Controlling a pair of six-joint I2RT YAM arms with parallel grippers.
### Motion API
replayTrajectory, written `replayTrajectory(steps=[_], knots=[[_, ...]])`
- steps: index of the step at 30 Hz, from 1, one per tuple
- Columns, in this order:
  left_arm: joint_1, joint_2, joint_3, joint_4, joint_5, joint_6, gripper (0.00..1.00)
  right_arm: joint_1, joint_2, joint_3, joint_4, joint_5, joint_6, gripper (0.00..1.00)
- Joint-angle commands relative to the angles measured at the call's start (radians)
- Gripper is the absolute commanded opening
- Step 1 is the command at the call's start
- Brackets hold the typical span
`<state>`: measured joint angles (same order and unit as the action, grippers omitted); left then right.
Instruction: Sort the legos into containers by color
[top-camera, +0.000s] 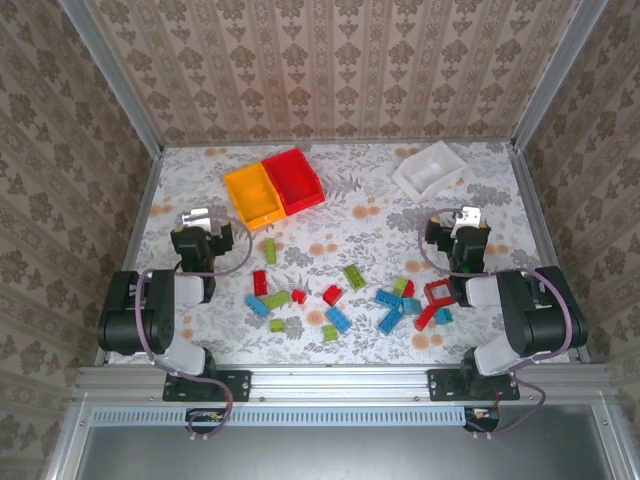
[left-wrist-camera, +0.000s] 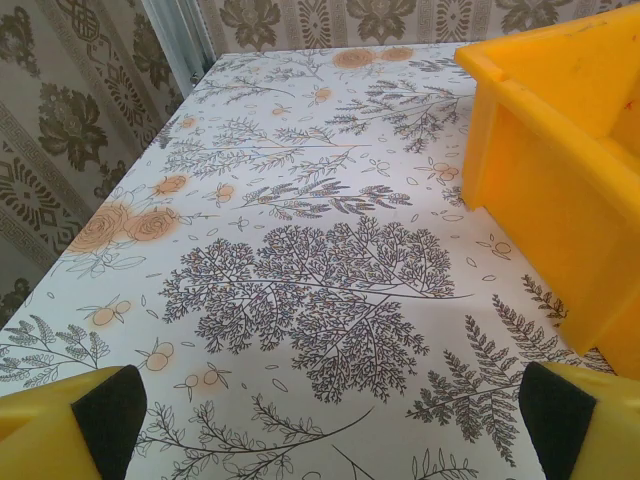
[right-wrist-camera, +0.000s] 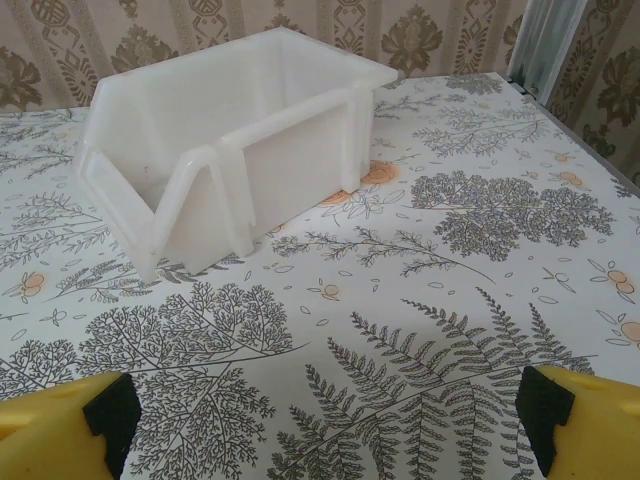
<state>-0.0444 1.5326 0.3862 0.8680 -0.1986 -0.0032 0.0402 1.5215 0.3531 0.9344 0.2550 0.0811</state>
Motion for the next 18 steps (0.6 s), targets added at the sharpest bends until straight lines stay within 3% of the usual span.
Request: replayTrajectory(steps=[1,18], knots=[[-0.003,0.004,-0.004,0.031,-0.010,0.016,1.00,0.003,0.010,0.018,-0.008,0.014,-0.005,1.00],[-0.003,0.003,-0.003,0.031,-0.009,0.015,1.00,0.004,0.011,0.018,-0.007,0.015,-0.004,1.00]])
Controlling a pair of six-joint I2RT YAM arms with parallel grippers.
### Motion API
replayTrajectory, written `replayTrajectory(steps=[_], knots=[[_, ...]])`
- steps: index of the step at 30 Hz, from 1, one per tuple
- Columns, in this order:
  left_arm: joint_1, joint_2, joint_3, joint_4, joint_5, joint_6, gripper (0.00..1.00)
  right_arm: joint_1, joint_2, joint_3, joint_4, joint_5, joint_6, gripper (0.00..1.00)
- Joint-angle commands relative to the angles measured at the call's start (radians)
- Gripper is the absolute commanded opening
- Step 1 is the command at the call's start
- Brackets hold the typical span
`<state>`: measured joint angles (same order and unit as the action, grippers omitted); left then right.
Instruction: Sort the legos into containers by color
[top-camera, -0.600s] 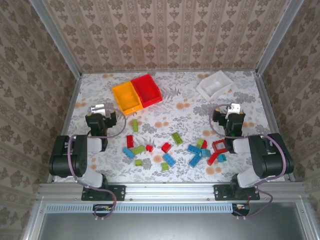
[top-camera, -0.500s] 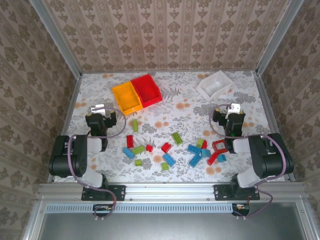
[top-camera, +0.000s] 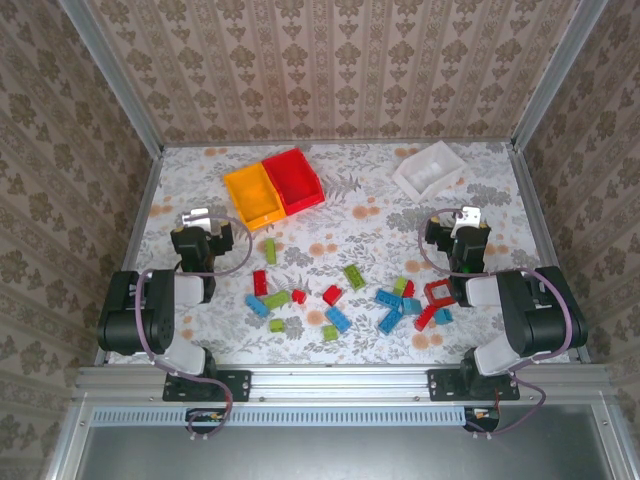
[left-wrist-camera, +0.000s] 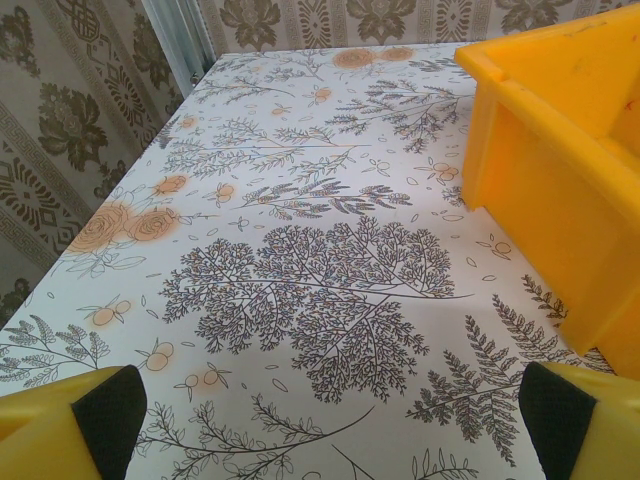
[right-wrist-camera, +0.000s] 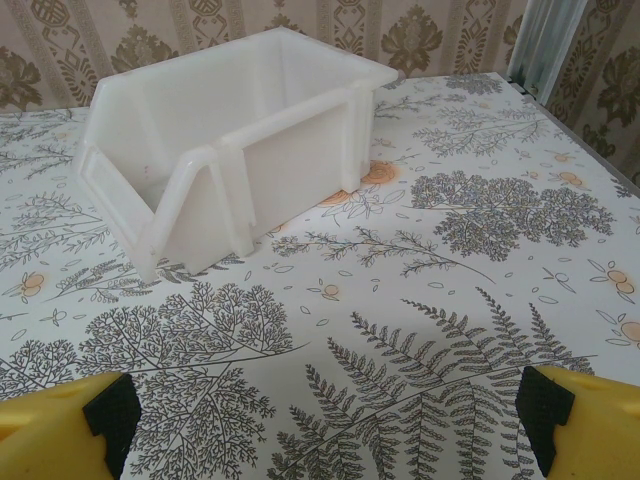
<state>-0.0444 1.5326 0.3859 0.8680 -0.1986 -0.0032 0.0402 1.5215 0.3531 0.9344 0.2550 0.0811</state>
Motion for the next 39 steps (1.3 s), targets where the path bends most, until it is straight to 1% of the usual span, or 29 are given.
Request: replayTrajectory(steps=[1,4,6,7,8,9,10,12,14,16,18,19,20,21,22,23,24,25,26,27,28,29,30,32,33,36,38,39], knots=[[-0.003,0.003,-0.002,0.030,-0.009,0.016,1.00,0.004,0.011,0.018,-0.008,0.014,-0.004,0.99],[-0.003,0.003,-0.007,0.035,-0.009,0.015,1.00,0.003,0.010,0.020,-0.009,0.013,-0.004,1.00],[-0.014,-0.025,-0.008,0.030,-0.020,0.035,1.00,0.004,-0.002,0.013,0.006,0.019,-0.007,1.00],[-0.043,-0.076,0.002,-0.026,-0.077,0.049,1.00,0.005,-0.045,0.006,-0.033,0.007,-0.008,1.00],[-0.080,-0.149,0.020,-0.121,-0.144,0.065,1.00,0.027,-0.083,-0.003,-0.028,0.030,-0.033,1.00],[-0.110,-0.207,0.040,-0.197,-0.183,0.075,1.00,0.062,-0.142,0.004,-0.085,0.104,-0.050,1.00],[-0.136,-0.269,0.060,-0.284,-0.215,0.059,1.00,0.076,-0.222,0.022,-0.173,0.123,-0.065,1.00],[-0.195,-0.382,0.075,-0.386,-0.261,0.025,1.00,0.088,-0.353,0.065,-0.304,0.117,-0.040,0.99],[-0.292,-0.500,0.104,-0.513,-0.336,0.003,1.00,0.119,-0.499,0.131,-0.454,0.128,-0.019,1.00],[-0.392,-0.598,0.148,-0.639,-0.375,-0.011,1.00,0.158,-0.618,0.224,-0.640,0.148,0.013,1.00],[-0.525,-0.671,0.188,-0.732,-0.455,-0.007,1.00,0.198,-0.699,0.348,-0.872,0.188,0.108,1.00],[-0.583,-0.702,0.218,-0.791,-0.501,-0.021,1.00,0.203,-0.726,0.420,-1.015,0.173,0.211,1.00],[-0.627,-0.723,0.258,-0.864,-0.533,-0.054,1.00,0.194,-0.746,0.495,-1.187,0.097,0.320,1.00],[-0.650,-0.731,0.305,-0.960,-0.567,-0.148,1.00,0.181,-0.763,0.541,-1.301,-0.010,0.397,1.00],[-0.649,-0.730,0.401,-1.178,-0.579,-0.357,1.00,0.165,-0.794,0.558,-1.384,-0.125,0.484,1.00],[-0.625,-0.719,0.500,-1.436,-0.506,-0.601,1.00,0.139,-0.833,0.510,-1.347,-0.259,0.548,1.00],[-0.597,-0.712,0.558,-1.574,-0.400,-0.662,1.00,0.098,-0.860,0.464,-1.304,-0.374,0.596,1.00],[-0.564,-0.707,0.570,-1.598,-0.313,-0.672,1.00,0.056,-0.875,0.432,-1.298,-0.450,0.670,1.00],[-0.518,-0.705,0.564,-1.580,-0.188,-0.676,1.00,0.040,-0.874,0.437,-1.356,-0.453,0.710,1.00],[-0.455,-0.701,0.561,-1.581,-0.090,-0.695,1.00,0.044,-0.864,0.460,-1.424,-0.438,0.714,1.00],[-0.391,-0.687,0.562,-1.598,-0.009,-0.732,1.00,0.058,-0.841,0.499,-1.525,-0.390,0.706,0.97],[-0.338,-0.666,0.574,-1.630,0.035,-0.761,1.00,0.072,-0.815,0.547,-1.625,-0.325,0.693,0.94],[-0.311,-0.645,0.589,-1.663,0.050,-0.772,1.00,0.081,-0.791,0.578,-1.681,-0.289,0.675,0.91],[-0.268,-0.560,0.639,-1.715,0.078,-0.751,1.00,0.082,-0.714,0.648,-1.780,-0.237,0.619,0.81],[-0.254,-0.515,0.667,-1.738,0.087,-0.733,1.00,0.082,-0.672,0.678,-1.814,-0.220,0.605,0.79],[-0.207,-0.367,0.748,-1.766,0.139,-0.680,0.91,0.082,-0.546,0.756,-1.831,-0.230,0.582,0.74],[-0.169,-0.276,0.792,-1.751,0.191,-0.666,0.82,0.083,-0.472,0.779,-1.802,-0.236,0.602,0.72],[-0.153,-0.241,0.805,-1.739,0.205,-0.660,0.79,0.080,-0.442,0.789,-1.782,-0.243,0.606,0.71]])
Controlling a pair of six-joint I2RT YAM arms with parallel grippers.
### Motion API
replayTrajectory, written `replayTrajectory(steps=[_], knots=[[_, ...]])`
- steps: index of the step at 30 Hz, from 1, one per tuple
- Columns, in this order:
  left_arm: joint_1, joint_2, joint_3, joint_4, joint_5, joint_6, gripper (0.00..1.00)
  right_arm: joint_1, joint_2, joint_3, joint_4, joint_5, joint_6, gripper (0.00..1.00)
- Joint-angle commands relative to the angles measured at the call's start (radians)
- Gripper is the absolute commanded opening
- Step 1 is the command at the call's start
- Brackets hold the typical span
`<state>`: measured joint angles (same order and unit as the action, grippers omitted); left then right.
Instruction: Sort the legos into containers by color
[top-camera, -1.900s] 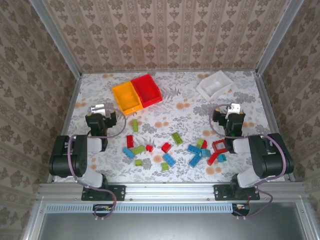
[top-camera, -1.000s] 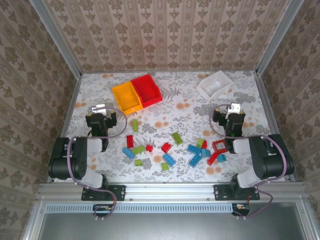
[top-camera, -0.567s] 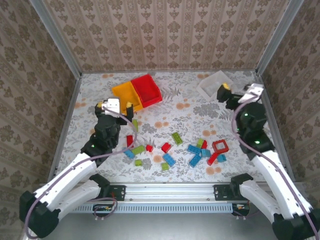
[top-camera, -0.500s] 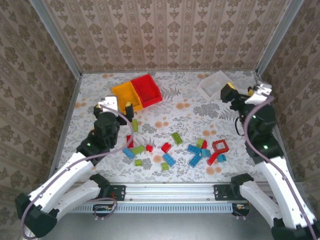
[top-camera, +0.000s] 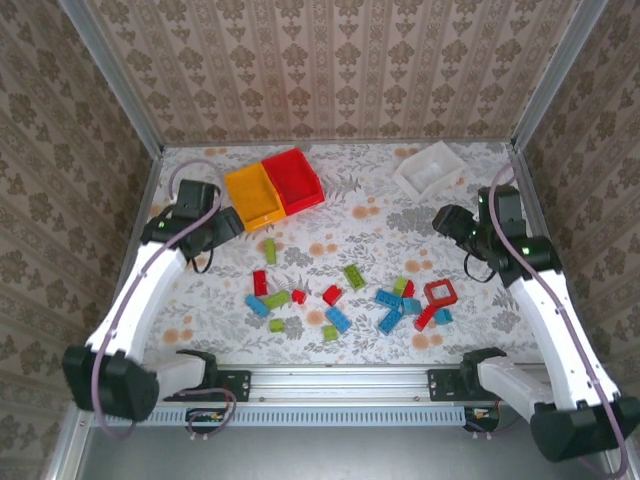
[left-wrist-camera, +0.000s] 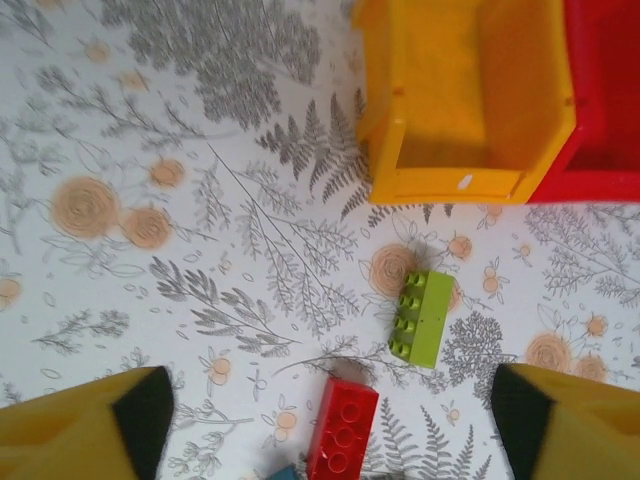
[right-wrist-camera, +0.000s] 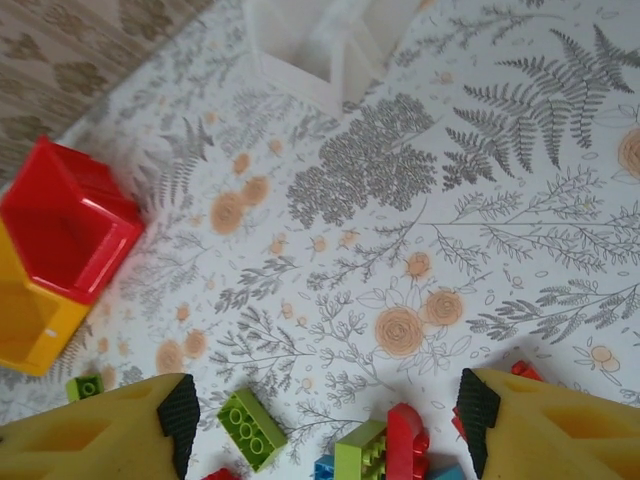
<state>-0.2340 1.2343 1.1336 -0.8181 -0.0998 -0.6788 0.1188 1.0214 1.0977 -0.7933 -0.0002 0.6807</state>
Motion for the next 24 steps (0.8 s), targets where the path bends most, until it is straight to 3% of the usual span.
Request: replayTrajectory(steps=[1,5,10,16,24], knots=[[0.055,0.099,0.076,-0.033,0.124,0.027,0.76,0.000,0.096,0.059,-0.034,0.010,0.012,0.70],[0.114,0.266,0.170,0.043,0.200,0.067,0.67,-0.025,0.236,0.124,0.028,-0.009,0.039,0.68],[0.147,0.476,0.323,0.075,0.263,0.120,0.66,-0.077,0.377,0.193,0.080,-0.021,0.040,0.67],[0.147,0.691,0.499,0.019,0.266,0.177,0.57,-0.146,0.520,0.204,0.188,-0.081,0.048,0.66],[0.142,0.836,0.635,-0.046,0.221,0.220,0.48,-0.188,0.682,0.277,0.244,-0.129,0.024,0.65]])
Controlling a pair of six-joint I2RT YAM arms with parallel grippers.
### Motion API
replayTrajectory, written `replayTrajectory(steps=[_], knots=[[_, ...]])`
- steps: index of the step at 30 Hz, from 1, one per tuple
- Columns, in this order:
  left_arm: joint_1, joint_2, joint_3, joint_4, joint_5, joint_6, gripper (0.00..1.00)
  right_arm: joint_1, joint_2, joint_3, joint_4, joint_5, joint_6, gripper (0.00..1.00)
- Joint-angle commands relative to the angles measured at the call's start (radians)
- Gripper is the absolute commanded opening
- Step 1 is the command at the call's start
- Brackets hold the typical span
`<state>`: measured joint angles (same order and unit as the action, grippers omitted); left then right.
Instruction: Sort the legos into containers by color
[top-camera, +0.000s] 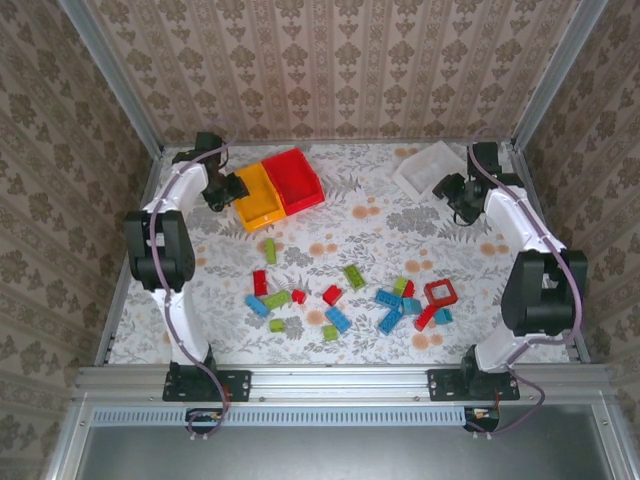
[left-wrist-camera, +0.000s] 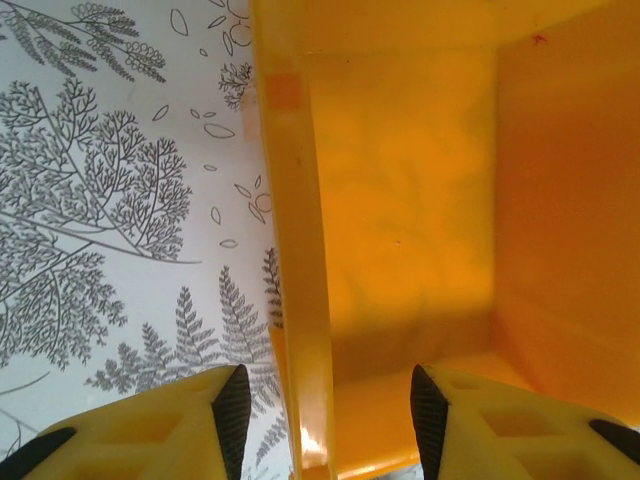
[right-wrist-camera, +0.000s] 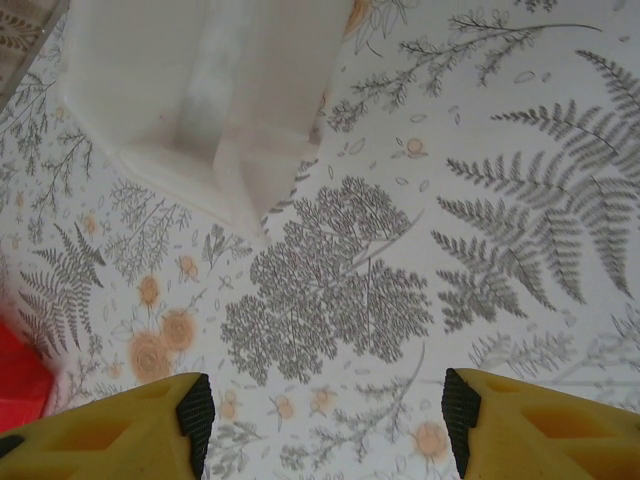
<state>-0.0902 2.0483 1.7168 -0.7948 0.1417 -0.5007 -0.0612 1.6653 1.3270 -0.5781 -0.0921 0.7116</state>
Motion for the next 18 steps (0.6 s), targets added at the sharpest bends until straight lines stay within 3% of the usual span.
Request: replayTrajectory(steps=[1,18], knots=[[-0.003,0.032,0.059,-0.075,-0.026,0.049,0.47,-0.012,0.054,0.058,0.032,-0.038,-0.009,0.65],[-0.075,0.093,0.081,-0.095,-0.109,0.192,0.23,-0.058,0.334,0.285,0.061,-0.045,-0.003,0.66]])
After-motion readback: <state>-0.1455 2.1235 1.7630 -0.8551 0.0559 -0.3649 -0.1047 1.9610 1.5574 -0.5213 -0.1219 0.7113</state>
